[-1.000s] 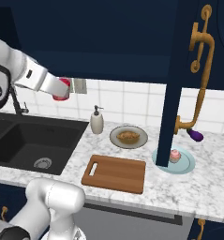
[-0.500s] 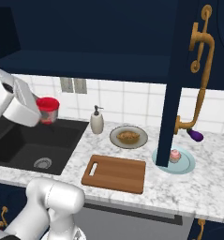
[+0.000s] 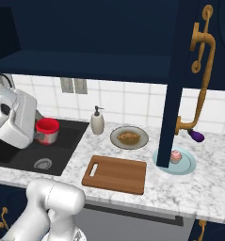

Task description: From the different types of pastries on the counter, select a croissant and place it on the cutting board. Then retrieve a jar of jam from the cabinet and place it alongside the croissant on the cutting board.

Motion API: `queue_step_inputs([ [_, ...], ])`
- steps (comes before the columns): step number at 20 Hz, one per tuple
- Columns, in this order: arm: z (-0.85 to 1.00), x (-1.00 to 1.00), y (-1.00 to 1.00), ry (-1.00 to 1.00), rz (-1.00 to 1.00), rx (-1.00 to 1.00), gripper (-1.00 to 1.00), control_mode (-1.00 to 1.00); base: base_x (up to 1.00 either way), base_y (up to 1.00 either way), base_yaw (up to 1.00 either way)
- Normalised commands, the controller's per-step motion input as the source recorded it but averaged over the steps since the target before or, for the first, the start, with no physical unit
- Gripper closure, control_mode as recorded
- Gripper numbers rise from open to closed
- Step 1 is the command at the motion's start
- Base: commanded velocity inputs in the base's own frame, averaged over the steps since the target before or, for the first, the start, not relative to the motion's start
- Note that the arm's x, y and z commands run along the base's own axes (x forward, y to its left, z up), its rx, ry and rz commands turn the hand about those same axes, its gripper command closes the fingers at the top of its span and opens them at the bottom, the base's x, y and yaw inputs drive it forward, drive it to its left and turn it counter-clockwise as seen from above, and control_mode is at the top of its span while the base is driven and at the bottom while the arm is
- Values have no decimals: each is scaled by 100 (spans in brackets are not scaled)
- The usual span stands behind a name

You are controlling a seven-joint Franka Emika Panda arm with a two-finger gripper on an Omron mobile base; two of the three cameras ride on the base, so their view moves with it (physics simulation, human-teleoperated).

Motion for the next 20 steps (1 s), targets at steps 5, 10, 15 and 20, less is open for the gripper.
queue_step_inputs([
  [5, -39, -1, 0, -3, -14, 5, 100, -100, 0, 0, 0],
  [10, -39, 0, 0, 0, -15, 4, 100, -100, 0, 0, 0],
  [15, -47, 0, 0, -3, -14, 1, 100, -100, 0, 0, 0],
  [20, -45, 25, 0, -7, -7, 0, 100, -100, 0, 0, 0],
])
